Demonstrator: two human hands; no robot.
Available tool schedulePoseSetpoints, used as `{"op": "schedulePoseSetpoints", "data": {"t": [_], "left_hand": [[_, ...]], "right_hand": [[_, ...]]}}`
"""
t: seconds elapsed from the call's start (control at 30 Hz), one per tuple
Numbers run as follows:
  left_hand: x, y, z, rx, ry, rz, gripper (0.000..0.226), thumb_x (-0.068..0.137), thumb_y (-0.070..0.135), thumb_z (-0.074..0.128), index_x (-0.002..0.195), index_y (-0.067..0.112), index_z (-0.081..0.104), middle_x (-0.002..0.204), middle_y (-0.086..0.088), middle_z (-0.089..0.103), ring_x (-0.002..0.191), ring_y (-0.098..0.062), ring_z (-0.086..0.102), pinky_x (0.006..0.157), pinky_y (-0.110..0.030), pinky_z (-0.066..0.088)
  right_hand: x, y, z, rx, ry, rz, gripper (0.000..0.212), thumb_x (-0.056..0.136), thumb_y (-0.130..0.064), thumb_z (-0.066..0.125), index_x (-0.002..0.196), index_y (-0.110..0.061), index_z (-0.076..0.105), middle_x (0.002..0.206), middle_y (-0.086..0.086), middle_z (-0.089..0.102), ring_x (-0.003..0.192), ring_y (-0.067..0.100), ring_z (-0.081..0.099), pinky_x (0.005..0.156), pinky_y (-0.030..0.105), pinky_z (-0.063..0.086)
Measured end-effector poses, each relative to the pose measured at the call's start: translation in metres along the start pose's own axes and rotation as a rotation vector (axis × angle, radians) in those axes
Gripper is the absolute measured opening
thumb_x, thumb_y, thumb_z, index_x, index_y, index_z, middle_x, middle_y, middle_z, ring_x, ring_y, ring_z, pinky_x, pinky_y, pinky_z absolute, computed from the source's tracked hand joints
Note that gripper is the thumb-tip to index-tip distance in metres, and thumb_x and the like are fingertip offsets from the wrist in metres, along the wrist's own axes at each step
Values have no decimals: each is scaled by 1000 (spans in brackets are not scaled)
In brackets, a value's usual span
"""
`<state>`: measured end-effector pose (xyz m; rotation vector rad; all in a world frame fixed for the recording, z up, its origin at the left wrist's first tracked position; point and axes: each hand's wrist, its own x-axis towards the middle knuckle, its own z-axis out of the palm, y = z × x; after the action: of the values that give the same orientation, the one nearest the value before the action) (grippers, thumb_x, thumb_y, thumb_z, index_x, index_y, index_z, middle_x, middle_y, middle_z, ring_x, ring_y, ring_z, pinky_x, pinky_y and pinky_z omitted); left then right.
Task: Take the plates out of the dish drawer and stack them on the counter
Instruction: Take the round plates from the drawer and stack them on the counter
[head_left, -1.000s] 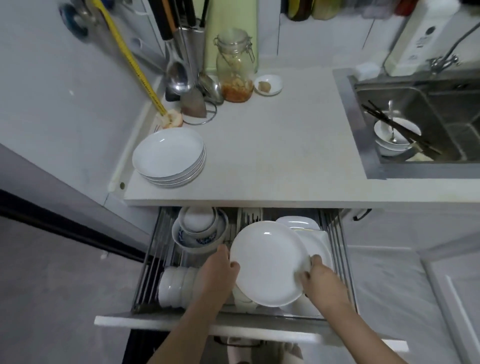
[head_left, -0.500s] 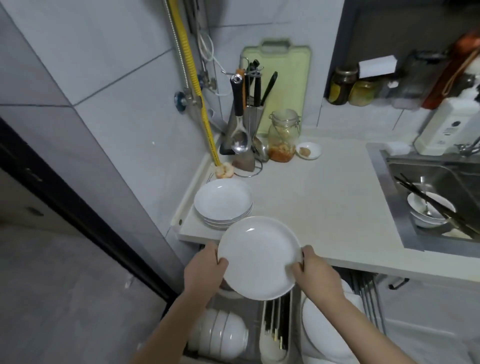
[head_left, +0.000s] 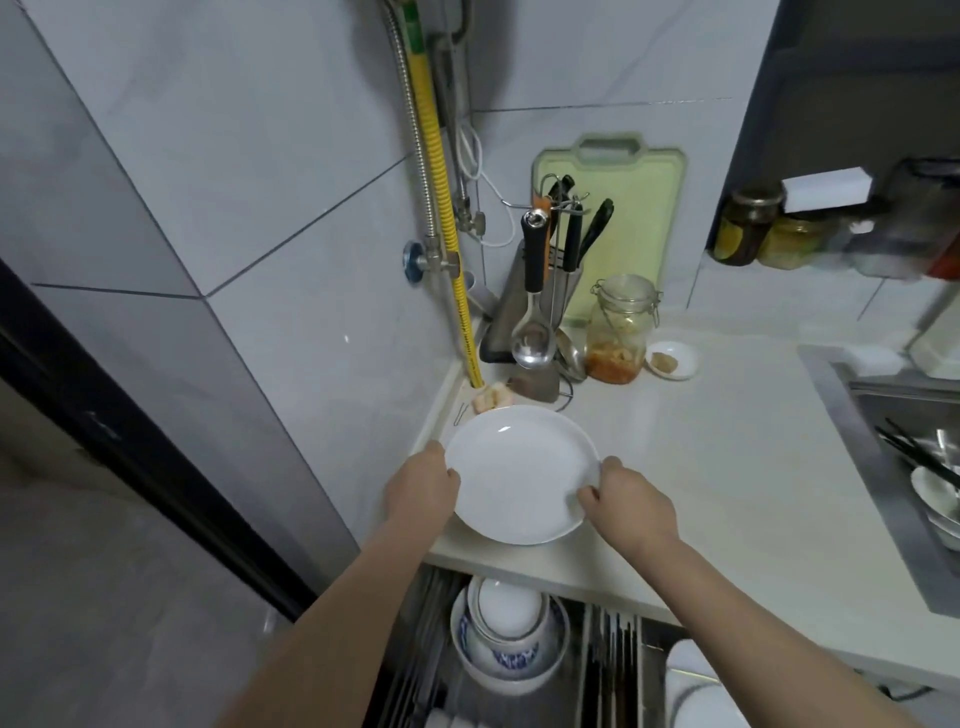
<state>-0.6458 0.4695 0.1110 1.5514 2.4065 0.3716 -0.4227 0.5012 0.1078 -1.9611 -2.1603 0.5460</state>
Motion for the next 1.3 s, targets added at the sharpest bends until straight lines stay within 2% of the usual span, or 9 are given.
{"op": "schedulePoseSetpoints", "data": {"t": [0.1,0.17,0.37,0.6,0.9,1.0,1.17,1.23,1.3], "left_hand": [[3,0,8,12,-18,-13,16,92,19,43,101,8,50,100,-12,64,89,-30,61,66,-31,41],[40,-9,24,42,-30,-54,16,92,20,43,102,10,50,100,-11,64,90,-30,61,67,-31,40],[45,-12,34,82,-19,-46,21,93,22,42,108,12,51,103,-9,65,94,-29,63,75,-36,48],[62,-23,45,87,-7,-59,26,94,21,42,116,11,51,111,-9,64,103,-30,62,80,-35,49],[69,-30,50,114,34,-71,19,95,21,42,108,12,52,104,-8,66,95,-30,64,71,-34,49],[65,-29,51,110,44,-63,22,97,25,41,112,13,52,104,-8,66,94,-28,65,72,-35,51],[47,-33,54,7,53,-92,29,98,35,38,110,14,53,100,-7,66,90,-27,63,71,-34,49],[32,-36,59,-117,61,-104,29,97,39,38,106,16,53,97,-6,65,83,-25,61,72,-34,50],[13,-37,66,-254,77,-141,30,96,42,37,111,22,53,100,-1,66,80,-20,57,71,-31,46]], "right_hand": [[2,3,4,0,-33,27,16,88,-26,44,88,-10,44,83,4,57,73,27,52,58,29,38],[41,-3,31,14,-74,47,15,88,-27,44,85,-12,41,80,2,52,71,26,50,57,29,37],[46,-1,39,32,-102,66,14,88,-26,42,83,-13,40,78,1,52,71,26,51,58,29,38],[64,-10,54,50,-129,57,14,88,-25,42,84,-12,38,79,2,51,73,27,50,62,30,39],[69,-16,71,47,-124,53,11,89,-20,40,87,-11,34,79,3,53,70,27,51,59,30,39],[67,-15,73,41,-111,46,12,90,-22,39,90,-11,35,84,6,61,69,27,51,58,30,38],[55,-2,66,13,-83,6,34,95,-41,34,98,-12,51,92,5,67,85,28,63,63,31,42],[46,5,62,-4,-75,-16,37,95,-44,33,95,-13,54,92,4,69,86,28,64,63,30,41],[36,14,59,-27,-67,-50,36,96,-42,32,94,-14,55,92,4,69,86,27,64,62,30,41]]}}
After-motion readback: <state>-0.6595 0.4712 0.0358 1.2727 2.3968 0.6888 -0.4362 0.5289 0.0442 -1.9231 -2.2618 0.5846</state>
